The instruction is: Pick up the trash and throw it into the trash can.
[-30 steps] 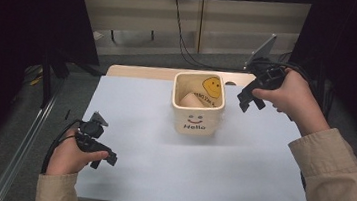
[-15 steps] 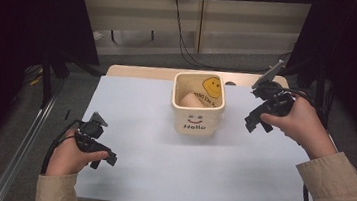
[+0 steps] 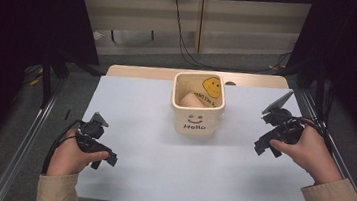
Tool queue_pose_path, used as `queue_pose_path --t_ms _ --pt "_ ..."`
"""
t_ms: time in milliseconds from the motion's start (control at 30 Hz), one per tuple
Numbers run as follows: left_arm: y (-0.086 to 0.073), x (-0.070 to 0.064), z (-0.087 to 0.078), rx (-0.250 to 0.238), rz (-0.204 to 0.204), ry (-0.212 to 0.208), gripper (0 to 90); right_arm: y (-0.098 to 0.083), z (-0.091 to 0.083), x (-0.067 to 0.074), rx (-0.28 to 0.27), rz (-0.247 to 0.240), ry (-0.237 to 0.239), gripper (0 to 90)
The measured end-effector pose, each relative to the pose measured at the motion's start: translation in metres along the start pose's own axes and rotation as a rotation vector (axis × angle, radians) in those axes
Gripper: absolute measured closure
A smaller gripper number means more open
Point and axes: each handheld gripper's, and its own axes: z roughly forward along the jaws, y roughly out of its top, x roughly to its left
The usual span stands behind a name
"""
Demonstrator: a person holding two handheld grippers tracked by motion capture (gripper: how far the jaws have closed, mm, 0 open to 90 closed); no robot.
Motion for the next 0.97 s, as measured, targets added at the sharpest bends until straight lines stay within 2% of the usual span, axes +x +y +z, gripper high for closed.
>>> queue_pose_path --t_ms 67,200,400,467,500,667,867,967 --pt "0.0 0.001 0.0 0.001 0.006 0.004 4.2 -0.007 0.007 -0.001 0.007 0.001 -0.01 7.8" --pt "0.0 0.0 0.0 0.003 0.006 0.004 4.2 -0.021 0.02 -0.005 -0.001 0.017 0.001 7.9" --pt "0.001 -0.001 0.0 0.0 0.006 0.008 4.2 -0.037 0.036 -0.014 0.021 0.04 -0.016 7.8" --pt "0.0 -0.002 0.0 -0.001 -0.005 0.004 4.2 -0.042 0.041 -0.016 0.019 0.051 -0.012 7.8" --pt "0.0 -0.001 0.0 0.004 0.004 0.004 4.2 -0.045 0.043 -0.017 0.023 0.058 -0.012 7.8" --pt "0.0 -0.002 0.0 0.006 0.0 0.004 4.2 -0.057 0.053 -0.023 0.019 0.089 0.003 7.8" --pt "-0.001 -0.002 0.0 0.004 0.005 0.007 4.2 -0.067 0.056 -0.029 0.012 0.142 0.0 7.2" --pt "0.0 -0.002 0.001 0.009 0.003 0.008 4.2 -0.072 0.057 -0.03 0.004 0.15 0.01 7.1"
